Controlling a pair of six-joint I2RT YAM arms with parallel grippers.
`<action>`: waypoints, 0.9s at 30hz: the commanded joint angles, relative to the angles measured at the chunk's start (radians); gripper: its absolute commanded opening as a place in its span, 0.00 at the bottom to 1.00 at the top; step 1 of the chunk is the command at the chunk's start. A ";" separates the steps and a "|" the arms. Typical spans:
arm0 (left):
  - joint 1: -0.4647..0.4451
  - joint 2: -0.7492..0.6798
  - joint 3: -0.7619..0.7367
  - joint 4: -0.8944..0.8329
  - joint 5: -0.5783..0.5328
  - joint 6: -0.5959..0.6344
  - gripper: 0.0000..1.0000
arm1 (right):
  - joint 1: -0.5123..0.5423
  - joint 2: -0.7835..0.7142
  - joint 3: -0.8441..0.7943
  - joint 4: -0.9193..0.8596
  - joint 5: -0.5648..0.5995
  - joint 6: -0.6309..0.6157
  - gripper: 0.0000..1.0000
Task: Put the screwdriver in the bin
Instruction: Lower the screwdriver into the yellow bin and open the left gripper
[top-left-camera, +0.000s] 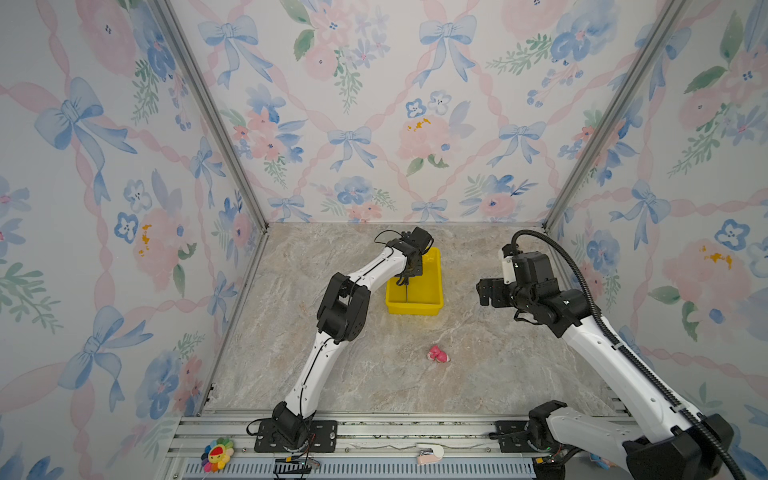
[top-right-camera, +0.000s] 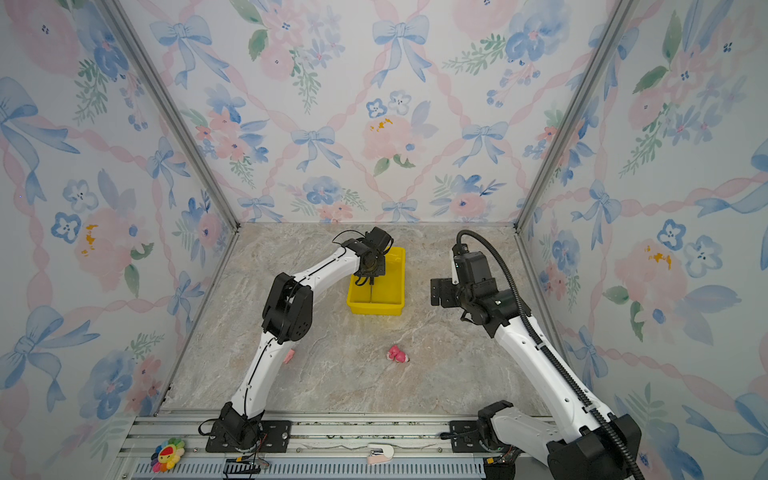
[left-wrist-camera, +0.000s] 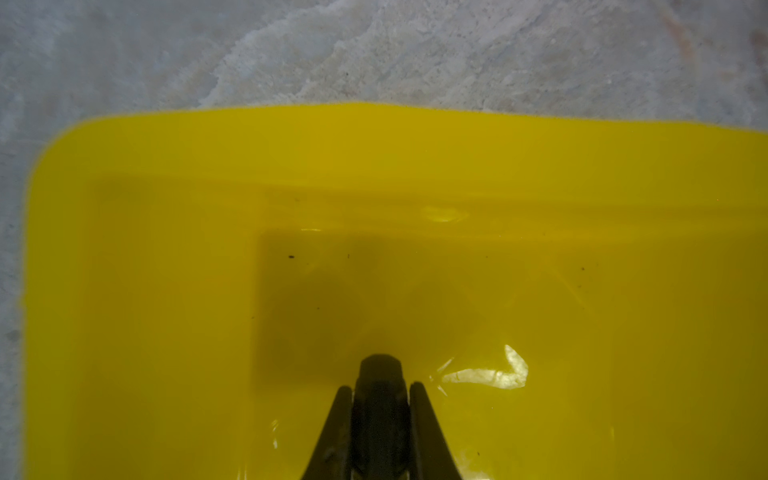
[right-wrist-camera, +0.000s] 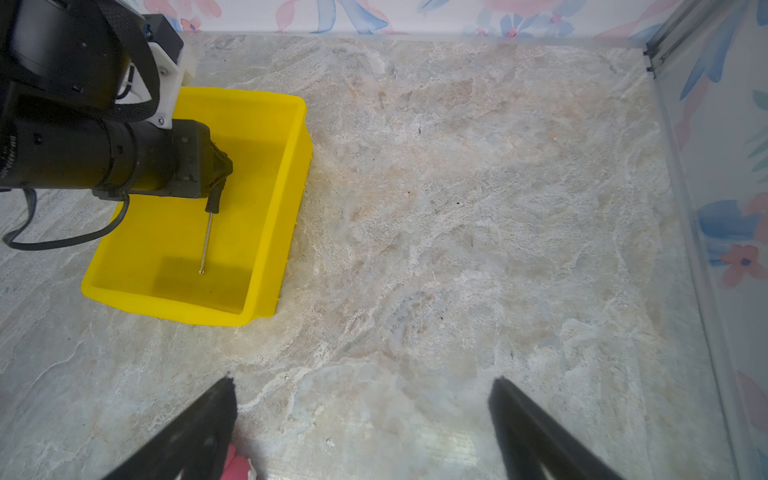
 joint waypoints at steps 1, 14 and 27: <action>-0.007 0.031 -0.004 -0.013 -0.018 -0.012 0.06 | -0.012 -0.021 -0.013 0.002 0.004 -0.009 0.97; -0.009 0.051 -0.017 -0.013 -0.027 -0.027 0.06 | -0.013 -0.027 -0.014 0.004 0.004 -0.009 0.97; -0.020 0.054 -0.075 -0.013 -0.035 -0.052 0.11 | -0.015 -0.050 -0.007 -0.005 0.015 -0.014 0.97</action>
